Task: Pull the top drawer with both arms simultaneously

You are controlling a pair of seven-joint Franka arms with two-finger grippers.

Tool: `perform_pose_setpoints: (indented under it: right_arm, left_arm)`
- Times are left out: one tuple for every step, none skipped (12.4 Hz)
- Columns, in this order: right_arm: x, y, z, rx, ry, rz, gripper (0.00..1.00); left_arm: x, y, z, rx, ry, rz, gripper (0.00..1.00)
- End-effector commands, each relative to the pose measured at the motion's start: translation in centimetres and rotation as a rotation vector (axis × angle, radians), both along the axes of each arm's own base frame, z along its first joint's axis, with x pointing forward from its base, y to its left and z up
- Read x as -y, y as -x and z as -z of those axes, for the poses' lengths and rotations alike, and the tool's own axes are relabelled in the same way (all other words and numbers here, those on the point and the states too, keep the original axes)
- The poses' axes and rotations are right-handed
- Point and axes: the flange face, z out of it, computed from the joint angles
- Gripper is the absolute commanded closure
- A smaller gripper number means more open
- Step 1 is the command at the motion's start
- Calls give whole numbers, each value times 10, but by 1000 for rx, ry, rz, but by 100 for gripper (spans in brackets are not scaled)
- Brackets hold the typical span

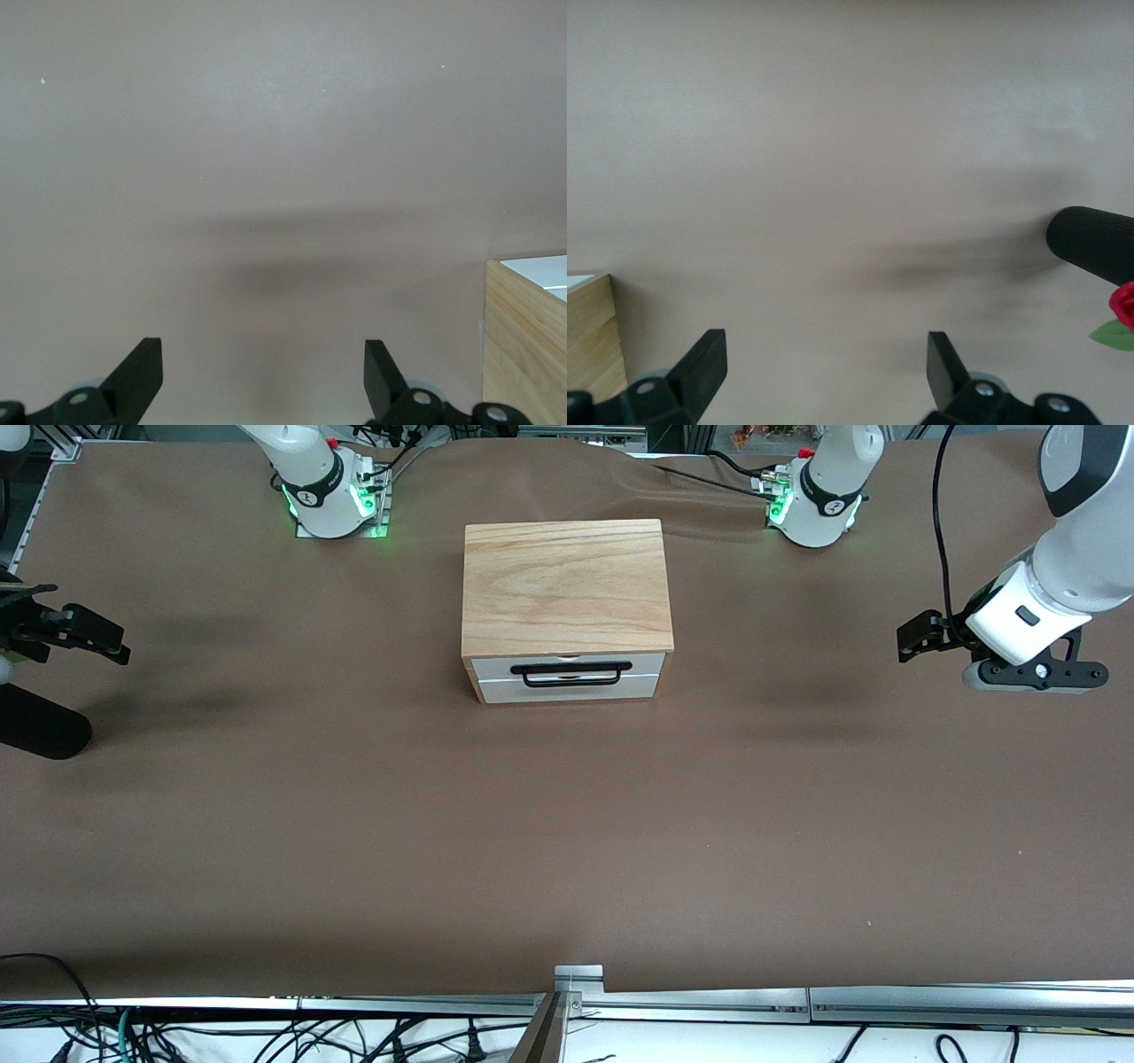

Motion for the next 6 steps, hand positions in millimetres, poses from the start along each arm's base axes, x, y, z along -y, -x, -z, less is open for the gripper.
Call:
perform_pose_setpoints:
  right_arm:
    - [2,0,-5,0,13,-8,0]
    - [1,0,-5,0,13,-10,0]
    - [1,0,-5,-1,13,-10,0]
    - [1,0,-5,-1,13,-10,0]
    - [1,0,-5,0,13,-10,0]
    - [1,0,-5,-1,12,-10,0]
  left_arm:
    - [3,-1,9,-7,21,2,0]
    - [3,0,14,-17,21,0,0]
    - [3,0,17,-22,22,3,0]
    - [4,-2,17,-10,24,3,0]
    - [4,-4,15,6,34,1,0]
    - [6,-3,18,-2,56,-4,0]
